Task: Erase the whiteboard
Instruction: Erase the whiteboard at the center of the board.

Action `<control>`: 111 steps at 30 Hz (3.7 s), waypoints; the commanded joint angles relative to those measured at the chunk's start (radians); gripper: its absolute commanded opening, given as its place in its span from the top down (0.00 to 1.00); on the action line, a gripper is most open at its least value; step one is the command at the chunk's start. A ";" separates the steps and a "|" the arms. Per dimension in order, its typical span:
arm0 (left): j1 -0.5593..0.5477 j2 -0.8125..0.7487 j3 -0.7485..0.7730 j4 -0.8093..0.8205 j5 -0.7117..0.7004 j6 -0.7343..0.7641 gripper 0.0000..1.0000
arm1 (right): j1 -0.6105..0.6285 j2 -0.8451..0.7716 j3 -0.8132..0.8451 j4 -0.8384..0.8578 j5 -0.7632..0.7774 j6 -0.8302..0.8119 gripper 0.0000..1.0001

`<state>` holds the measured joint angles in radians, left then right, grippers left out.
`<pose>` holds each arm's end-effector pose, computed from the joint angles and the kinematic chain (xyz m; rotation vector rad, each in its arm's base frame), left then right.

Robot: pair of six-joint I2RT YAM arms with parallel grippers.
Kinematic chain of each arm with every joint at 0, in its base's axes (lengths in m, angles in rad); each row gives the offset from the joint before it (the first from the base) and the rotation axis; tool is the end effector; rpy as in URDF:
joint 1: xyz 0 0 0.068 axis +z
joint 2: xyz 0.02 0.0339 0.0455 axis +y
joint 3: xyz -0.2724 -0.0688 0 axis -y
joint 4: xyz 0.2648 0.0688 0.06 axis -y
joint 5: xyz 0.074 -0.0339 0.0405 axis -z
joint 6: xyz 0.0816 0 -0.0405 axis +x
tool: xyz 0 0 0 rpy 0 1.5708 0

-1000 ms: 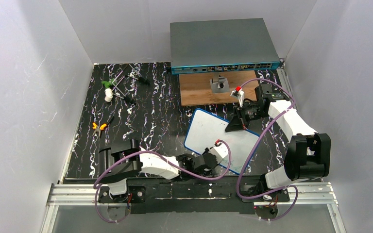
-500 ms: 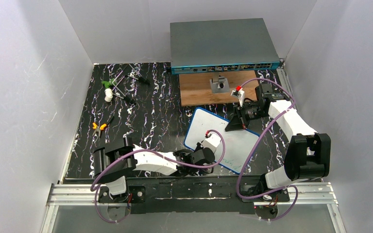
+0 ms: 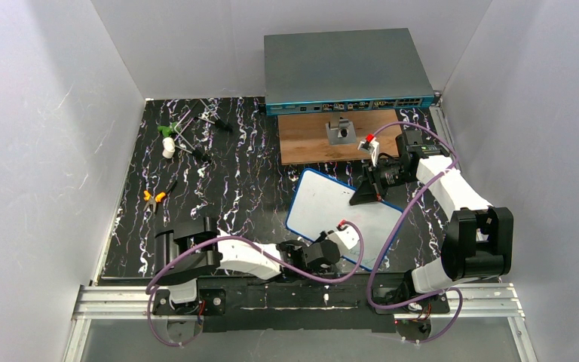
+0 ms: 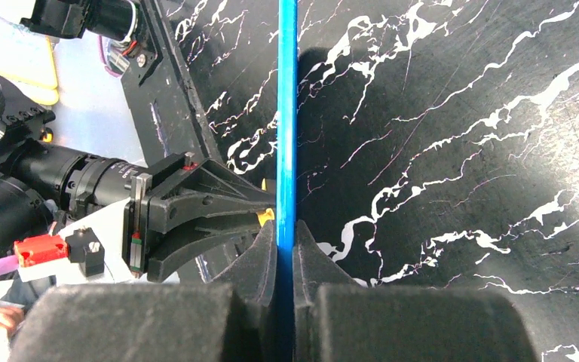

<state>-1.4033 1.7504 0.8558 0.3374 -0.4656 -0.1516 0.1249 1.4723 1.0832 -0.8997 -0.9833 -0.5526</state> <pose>0.1038 -0.3941 0.1348 0.9952 1.8437 -0.4579 0.2834 0.1040 0.2251 -0.9751 2.2155 1.1904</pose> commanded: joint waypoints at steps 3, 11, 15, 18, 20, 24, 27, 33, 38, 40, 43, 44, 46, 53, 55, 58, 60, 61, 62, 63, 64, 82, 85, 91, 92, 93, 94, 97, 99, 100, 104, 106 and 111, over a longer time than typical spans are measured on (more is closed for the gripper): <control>0.004 0.006 0.050 -0.285 -0.409 -0.190 1.00 | 0.005 -0.018 0.008 -0.049 -0.101 0.024 0.99; 0.021 -0.041 -0.004 -0.300 -0.412 -0.247 1.00 | 0.004 -0.017 0.008 -0.050 -0.103 0.023 0.99; -0.031 -0.047 -0.064 -0.035 -0.271 -0.057 1.00 | 0.004 -0.018 0.008 -0.051 -0.103 0.023 0.99; -0.077 0.003 -0.025 0.014 -0.242 0.014 1.00 | 0.004 -0.020 0.008 -0.051 -0.103 0.023 0.99; -0.094 0.045 0.016 0.007 -0.239 0.025 1.00 | 0.004 -0.020 0.007 -0.051 -0.103 0.023 0.99; -0.112 0.117 0.076 0.000 -0.260 0.015 1.00 | 0.002 -0.022 0.009 -0.053 -0.104 0.021 0.99; -0.116 0.132 0.092 -0.063 -0.370 -0.031 1.00 | 0.001 -0.025 0.009 -0.053 -0.106 0.022 0.99; -0.072 0.033 -0.026 -0.168 -0.534 -0.199 1.00 | -0.001 -0.027 0.009 -0.054 -0.109 0.020 0.99; -0.049 -0.035 -0.091 -0.161 -0.523 -0.236 1.00 | -0.002 -0.027 0.008 -0.053 -0.108 0.020 0.99; -0.050 -0.036 -0.094 -0.153 -0.502 -0.238 1.00 | -0.002 -0.026 0.007 -0.053 -0.108 0.020 0.99; -0.076 -0.021 -0.092 -0.081 -0.483 -0.172 1.00 | -0.002 -0.025 0.008 -0.053 -0.107 0.019 0.99; -0.089 -0.011 -0.089 -0.033 -0.475 -0.123 1.00 | -0.001 -0.024 0.007 -0.053 -0.107 0.021 0.99; -0.121 0.014 -0.069 0.031 -0.458 -0.048 1.00 | -0.001 -0.023 0.009 -0.053 -0.107 0.020 0.99; -0.185 0.112 0.033 0.028 -0.415 0.011 1.00 | -0.004 -0.027 0.008 -0.053 -0.109 0.021 0.99; -0.186 0.112 0.026 0.021 -0.419 0.004 1.00 | -0.009 -0.027 0.007 -0.053 -0.116 0.024 0.99; -0.173 0.090 -0.018 0.026 -0.446 -0.002 1.00 | -0.013 -0.028 0.006 -0.052 -0.123 0.026 0.99; -0.145 0.043 -0.068 0.015 -0.447 -0.046 1.00 | -0.013 -0.030 0.006 -0.053 -0.123 0.025 0.99; -0.131 0.018 -0.100 0.015 -0.442 -0.065 1.00 | -0.013 -0.030 0.006 -0.053 -0.122 0.026 0.99; -0.117 -0.007 -0.132 0.013 -0.440 -0.084 1.00 | -0.012 -0.030 0.006 -0.053 -0.123 0.025 0.99; -0.104 -0.030 -0.158 0.009 -0.440 -0.099 1.00 | -0.012 -0.030 0.006 -0.052 -0.123 0.025 0.99; -0.097 -0.047 -0.179 0.000 -0.445 -0.116 1.00 | -0.013 -0.031 0.006 -0.052 -0.124 0.025 0.99; -0.191 0.081 -0.025 0.090 -0.335 0.061 1.00 | -0.013 -0.036 0.006 -0.054 -0.128 0.026 0.99; -0.192 0.079 -0.034 0.105 -0.303 0.065 1.00 | -0.015 -0.039 0.006 -0.054 -0.130 0.026 0.99; -0.136 0.013 -0.118 0.014 -0.428 -0.076 1.00 | -0.029 -0.038 0.006 -0.055 -0.160 0.031 0.99; -0.116 -0.008 -0.142 -0.002 -0.442 -0.108 1.00 | -0.031 -0.037 0.006 -0.053 -0.166 0.036 0.99; -0.097 -0.035 -0.169 -0.021 -0.451 -0.141 1.00 | -0.033 -0.035 0.002 -0.048 -0.173 0.042 0.99; -0.079 -0.062 -0.191 -0.036 -0.457 -0.167 1.00 | -0.034 -0.032 -0.002 -0.042 -0.177 0.052 0.99; -0.036 -0.126 -0.251 -0.060 -0.464 -0.225 1.00 | -0.034 -0.028 -0.014 -0.018 -0.180 0.081 0.99; -0.023 -0.162 -0.287 -0.034 -0.461 -0.229 1.00 | -0.034 -0.018 -0.018 -0.010 -0.179 0.091 0.99; -0.021 -0.175 -0.298 -0.020 -0.457 -0.226 1.00 | -0.034 -0.016 -0.019 -0.008 -0.179 0.095 0.99; -0.026 -0.191 -0.303 0.073 -0.399 -0.156 1.00 | -0.034 -0.014 -0.022 0.007 -0.178 0.110 0.99; -0.042 -0.185 -0.298 0.140 -0.364 -0.109 1.00 | -0.034 -0.013 -0.025 0.012 -0.176 0.115 0.99; -0.090 -0.124 -0.223 0.206 -0.256 -0.030 1.00 | -0.034 -0.008 -0.025 0.019 -0.175 0.122 0.99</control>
<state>-1.4559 1.5883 0.5686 0.4603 -0.8295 -0.2481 0.0917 1.4727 1.0500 -0.8799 -1.0573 -0.4709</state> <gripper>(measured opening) 0.192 0.077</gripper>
